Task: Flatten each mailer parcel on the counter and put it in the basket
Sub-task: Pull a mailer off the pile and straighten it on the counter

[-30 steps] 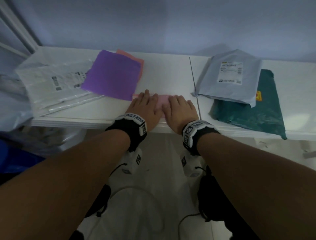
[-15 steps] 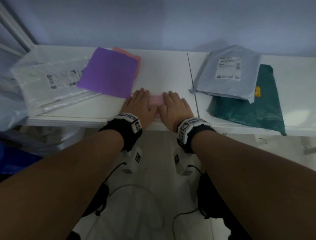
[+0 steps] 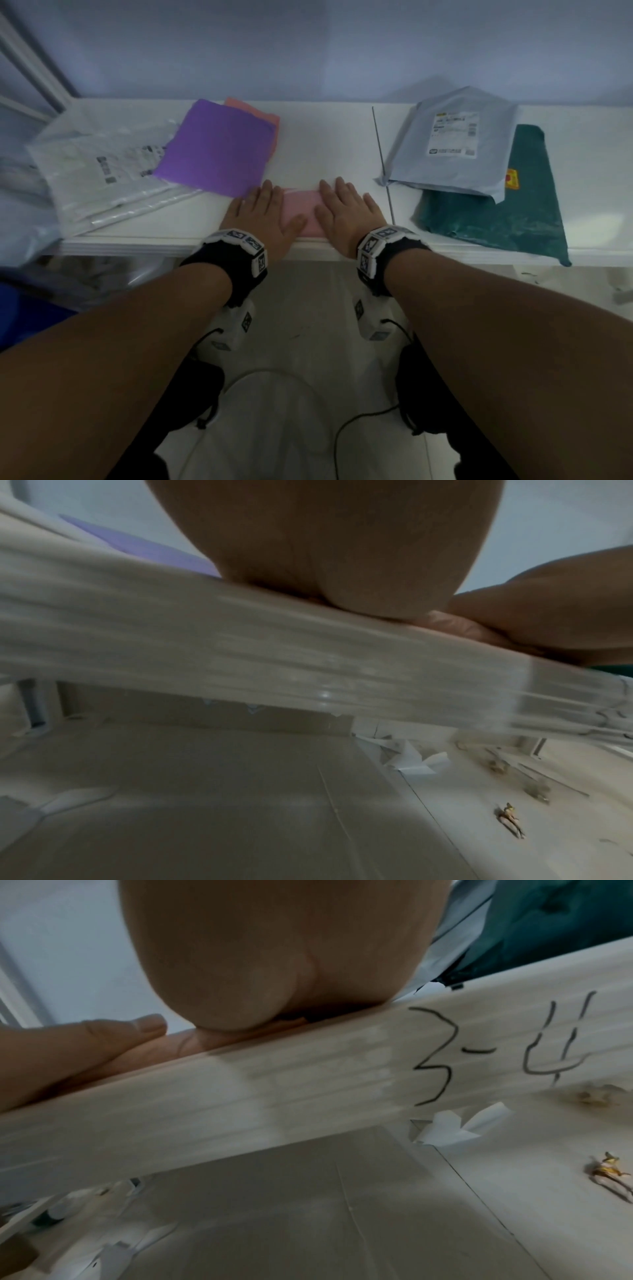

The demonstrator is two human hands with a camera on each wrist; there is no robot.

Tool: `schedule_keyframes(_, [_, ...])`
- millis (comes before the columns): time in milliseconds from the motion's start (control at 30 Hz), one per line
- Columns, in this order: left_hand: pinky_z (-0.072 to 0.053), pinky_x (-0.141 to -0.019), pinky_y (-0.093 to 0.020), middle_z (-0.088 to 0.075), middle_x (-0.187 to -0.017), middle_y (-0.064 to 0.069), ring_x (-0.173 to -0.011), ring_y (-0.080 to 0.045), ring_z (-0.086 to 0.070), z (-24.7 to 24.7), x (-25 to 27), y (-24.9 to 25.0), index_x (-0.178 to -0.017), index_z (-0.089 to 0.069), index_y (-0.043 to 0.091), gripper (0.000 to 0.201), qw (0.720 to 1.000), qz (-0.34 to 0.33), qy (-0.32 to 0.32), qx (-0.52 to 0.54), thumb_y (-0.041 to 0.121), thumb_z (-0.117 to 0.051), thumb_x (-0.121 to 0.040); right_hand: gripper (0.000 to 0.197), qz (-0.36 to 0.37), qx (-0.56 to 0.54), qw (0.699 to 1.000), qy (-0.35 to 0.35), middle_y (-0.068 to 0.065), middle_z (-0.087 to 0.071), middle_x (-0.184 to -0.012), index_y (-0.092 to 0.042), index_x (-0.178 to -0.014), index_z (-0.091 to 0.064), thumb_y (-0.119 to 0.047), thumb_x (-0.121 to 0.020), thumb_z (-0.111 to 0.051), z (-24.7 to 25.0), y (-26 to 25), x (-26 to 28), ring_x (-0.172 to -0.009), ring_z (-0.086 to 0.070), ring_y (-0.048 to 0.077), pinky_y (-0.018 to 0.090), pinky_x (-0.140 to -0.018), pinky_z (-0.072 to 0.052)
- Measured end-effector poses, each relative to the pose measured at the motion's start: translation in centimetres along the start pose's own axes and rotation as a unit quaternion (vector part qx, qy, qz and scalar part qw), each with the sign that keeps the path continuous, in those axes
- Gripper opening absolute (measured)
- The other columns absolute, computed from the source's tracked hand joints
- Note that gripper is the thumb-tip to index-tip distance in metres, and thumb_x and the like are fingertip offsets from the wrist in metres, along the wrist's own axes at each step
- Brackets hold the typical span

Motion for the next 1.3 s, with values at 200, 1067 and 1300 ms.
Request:
schedule_keyframes(200, [-0.004, -0.12, -0.043, -0.002, -0.163, -0.005, -0.149, -0.023, -0.005, -0.1, 0.6, -0.1, -0.155, -0.004, 0.015, 0.08, 1.0, -0.016, 0.003, -0.024, 0.065, -0.007, -0.093, 0.069, -0.041, 0.006, 0.999, 0.03, 0.007, 0.0, -0.165, -0.025, -0.157, 0.0, -0.057, -0.098, -0.013, -0.5, -0.3, 0.2, -0.152, 0.0, 0.024, 0.045, -0.122, 0.0])
schedule_keyframes(1067, [-0.007, -0.116, -0.055, 0.007, -0.162, 0.005, -0.148, -0.028, -0.002, 1.3, -0.2, -1.1, -0.15, 0.009, 0.039, 0.085, 0.994, -0.008, -0.092, -0.06, 0.083, -0.005, -0.078, 0.069, -0.023, 0.035, 0.999, -0.028, 0.007, -0.001, -0.165, -0.021, -0.157, 0.001, -0.057, -0.1, -0.016, 0.2, 0.0, 1.0, -0.152, -0.001, 0.027, 0.044, -0.123, -0.007])
schedule_keyframes(1300, [-0.035, -0.106, -0.047, -0.027, -0.152, -0.004, -0.134, -0.03, -0.034, 5.5, -0.2, -1.1, -0.14, -0.036, 0.036, 0.045, 0.969, -0.135, -0.135, -0.154, 0.05, -0.025, -0.098, 0.045, 0.021, 0.114, 0.993, -0.028, 0.01, -0.05, -0.136, -0.017, -0.127, -0.046, -0.048, -0.095, -0.039, 3.8, -0.2, 2.7, -0.125, -0.043, 0.032, 0.047, -0.102, -0.037])
Point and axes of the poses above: each hand's wrist, its own x-axis away from the middle knuckle, its own z-axis out of the back of the hand, y = z × x, the point moved 3 cm from there along -x, towards the middle knuckle
